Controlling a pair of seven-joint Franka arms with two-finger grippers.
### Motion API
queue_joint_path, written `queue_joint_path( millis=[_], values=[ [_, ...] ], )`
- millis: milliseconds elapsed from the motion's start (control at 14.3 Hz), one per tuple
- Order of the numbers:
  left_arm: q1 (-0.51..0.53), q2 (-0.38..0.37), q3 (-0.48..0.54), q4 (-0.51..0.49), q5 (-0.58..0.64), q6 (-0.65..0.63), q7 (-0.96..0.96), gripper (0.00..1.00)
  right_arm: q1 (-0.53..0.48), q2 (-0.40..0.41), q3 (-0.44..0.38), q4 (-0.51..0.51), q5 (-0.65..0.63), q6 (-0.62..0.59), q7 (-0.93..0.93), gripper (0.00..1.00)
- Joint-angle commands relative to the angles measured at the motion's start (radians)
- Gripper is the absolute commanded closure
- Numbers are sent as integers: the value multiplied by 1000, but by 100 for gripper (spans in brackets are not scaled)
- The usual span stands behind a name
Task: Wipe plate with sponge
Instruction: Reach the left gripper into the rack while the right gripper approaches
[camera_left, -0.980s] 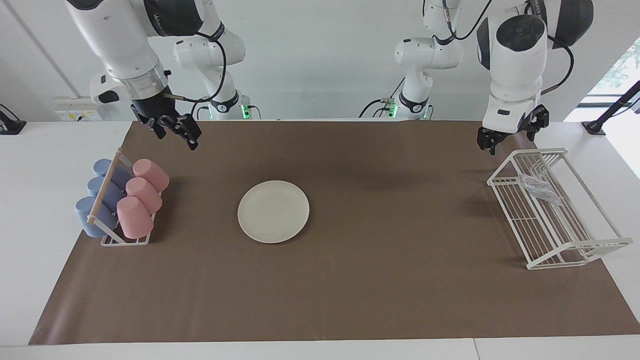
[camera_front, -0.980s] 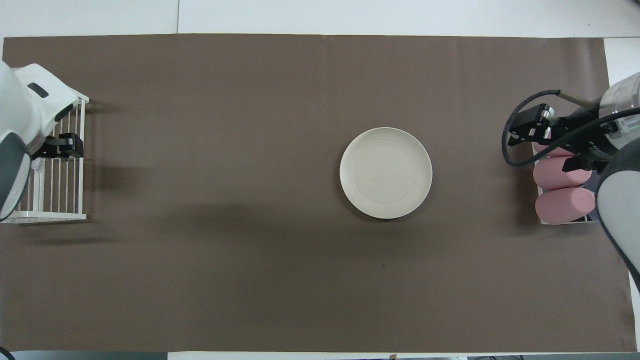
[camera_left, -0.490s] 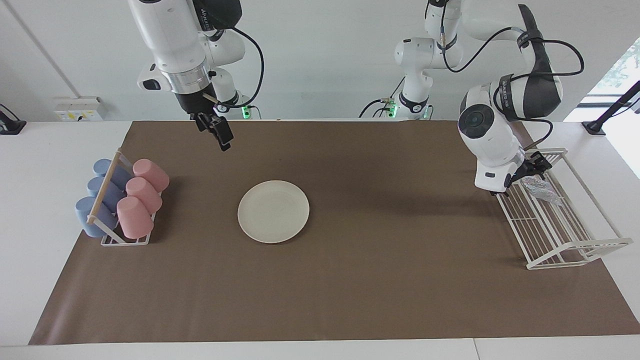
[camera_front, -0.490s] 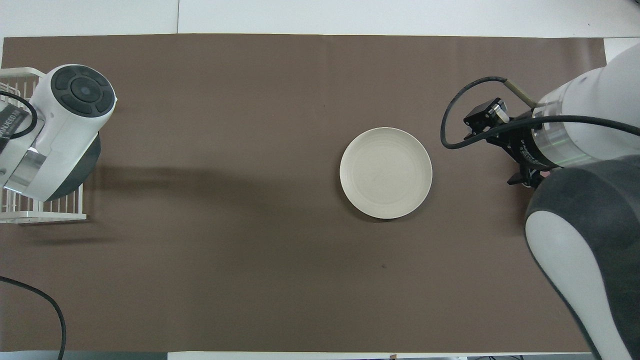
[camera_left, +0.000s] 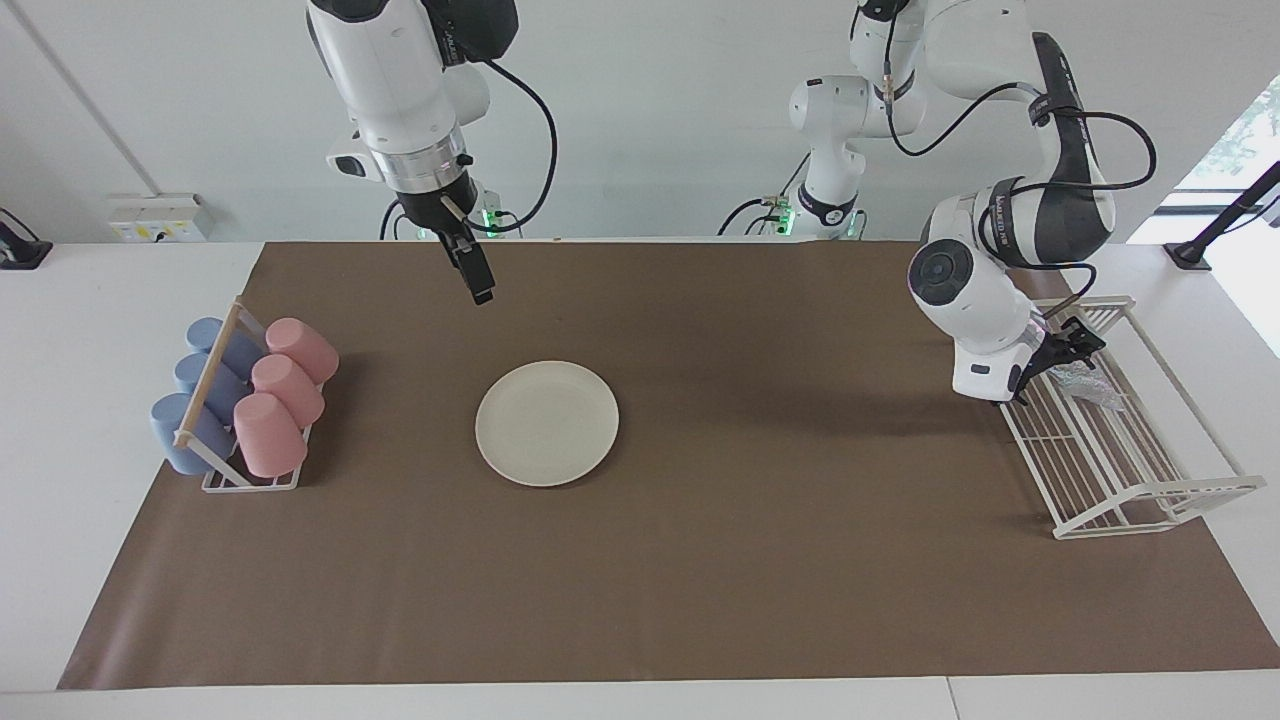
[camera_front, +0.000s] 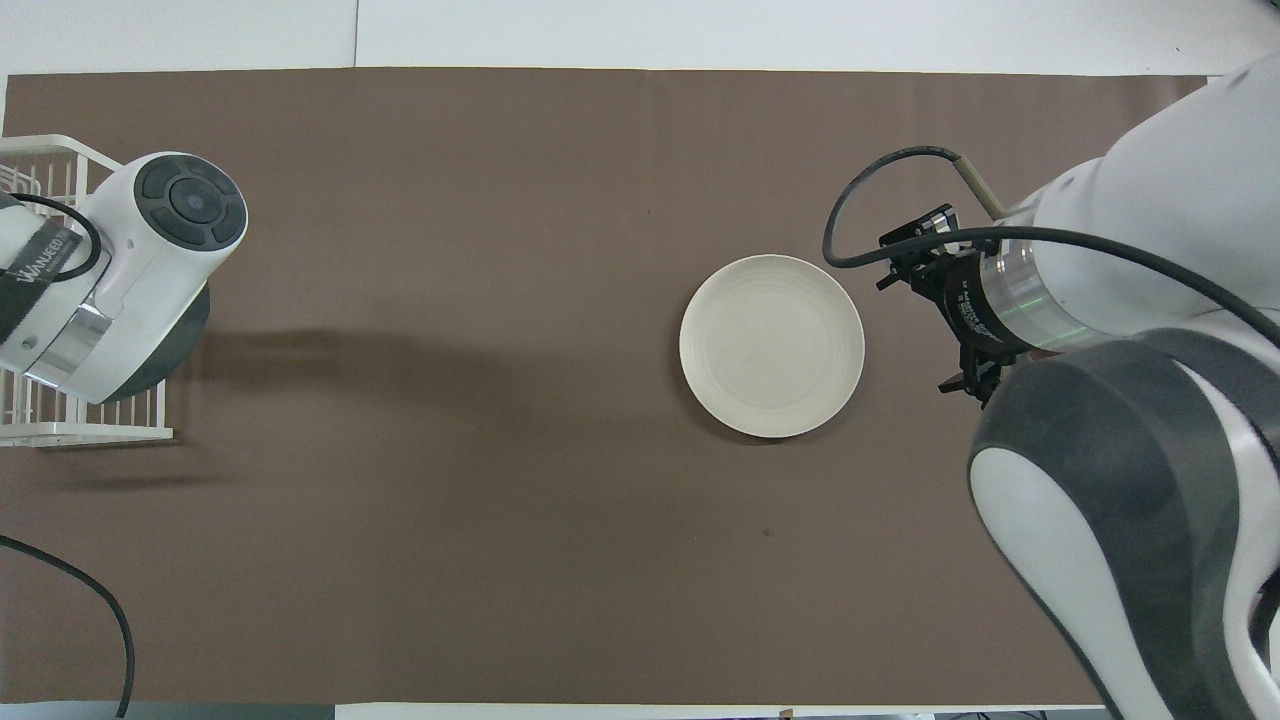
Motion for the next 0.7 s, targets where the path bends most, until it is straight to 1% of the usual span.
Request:
queue_joint_path(
  millis=[0, 140, 210, 280, 350, 420, 490, 630],
  values=[
    [10, -17, -1, -28, 22, 10, -22, 0, 48, 93, -1, 124, 19, -22, 110, 0],
    [10, -17, -1, -28, 22, 11, -24, 0, 77, 161, -1, 216, 36, -34, 221, 0],
    [10, -17, -1, -28, 24, 13, -33, 0, 79, 194, -3, 259, 68, -47, 264, 0],
    [10, -19, -1, -31, 24, 14, -53, 14, 79, 227, -3, 302, 89, -60, 287, 0],
    [10, -22, -1, -43, 24, 20, -69, 38, 83, 248, -3, 336, 88, -71, 292, 0],
    [10, -25, -1, -49, 27, 22, -85, 71, 99, 268, -6, 354, 87, -74, 299, 0],
    [10, -25, -1, -51, 44, 22, -94, 100, 115, 285, -7, 370, 85, -74, 330, 0],
    [10, -25, -1, -49, 48, 22, -94, 100, 155, 293, -3, 378, 85, -70, 397, 0]
  ],
)
